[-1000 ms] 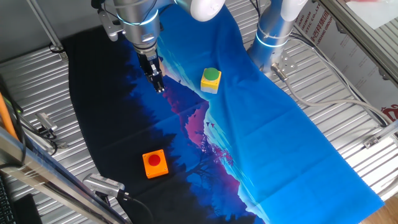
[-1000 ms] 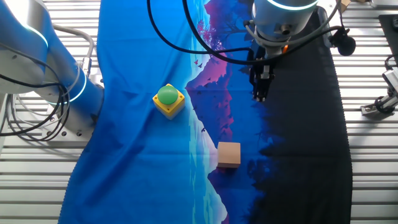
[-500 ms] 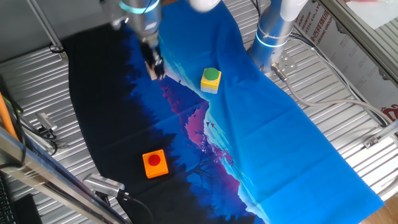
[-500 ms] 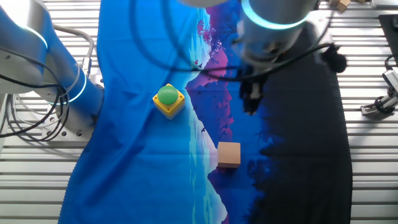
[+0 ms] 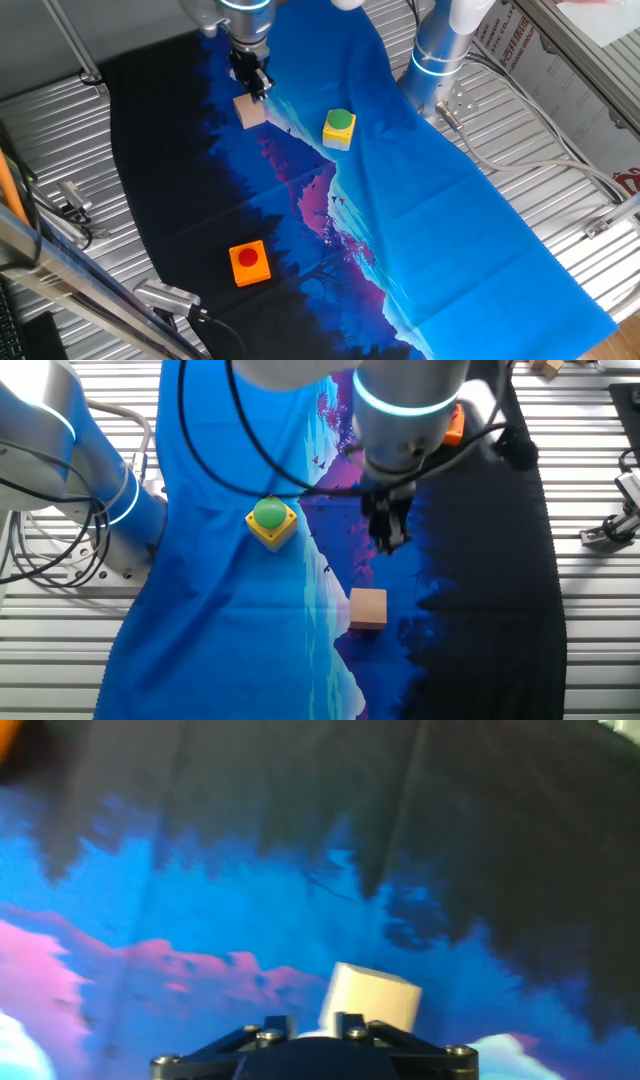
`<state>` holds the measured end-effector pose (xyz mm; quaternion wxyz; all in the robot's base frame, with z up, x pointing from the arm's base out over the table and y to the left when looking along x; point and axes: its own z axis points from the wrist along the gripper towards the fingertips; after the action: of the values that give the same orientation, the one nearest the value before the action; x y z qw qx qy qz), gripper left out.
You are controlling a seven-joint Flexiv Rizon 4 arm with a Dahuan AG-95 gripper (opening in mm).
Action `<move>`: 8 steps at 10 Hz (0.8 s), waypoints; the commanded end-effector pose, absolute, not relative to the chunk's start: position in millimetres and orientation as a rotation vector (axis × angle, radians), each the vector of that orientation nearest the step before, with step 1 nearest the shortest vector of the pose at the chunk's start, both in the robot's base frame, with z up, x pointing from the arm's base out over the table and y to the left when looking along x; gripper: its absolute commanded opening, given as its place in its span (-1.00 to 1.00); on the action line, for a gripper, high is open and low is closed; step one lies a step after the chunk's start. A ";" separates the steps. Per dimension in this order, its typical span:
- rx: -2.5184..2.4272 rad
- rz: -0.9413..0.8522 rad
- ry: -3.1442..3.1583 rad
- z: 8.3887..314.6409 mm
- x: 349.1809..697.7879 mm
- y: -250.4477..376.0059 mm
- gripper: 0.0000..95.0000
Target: Pick up the small block on the left and move it to the right
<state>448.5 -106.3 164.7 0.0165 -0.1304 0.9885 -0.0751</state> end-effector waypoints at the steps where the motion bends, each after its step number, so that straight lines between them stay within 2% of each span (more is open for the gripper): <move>1: -0.417 -0.237 3.071 151.5 462.4 -114.6 -1.00; 5: -0.453 -0.255 3.065 128.9 474.7 -115.7 -1.00; 8: -0.463 -0.245 3.069 130.0 486.1 -119.0 -1.00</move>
<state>488.0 -118.9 129.3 0.0131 -0.1493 0.9858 -0.0759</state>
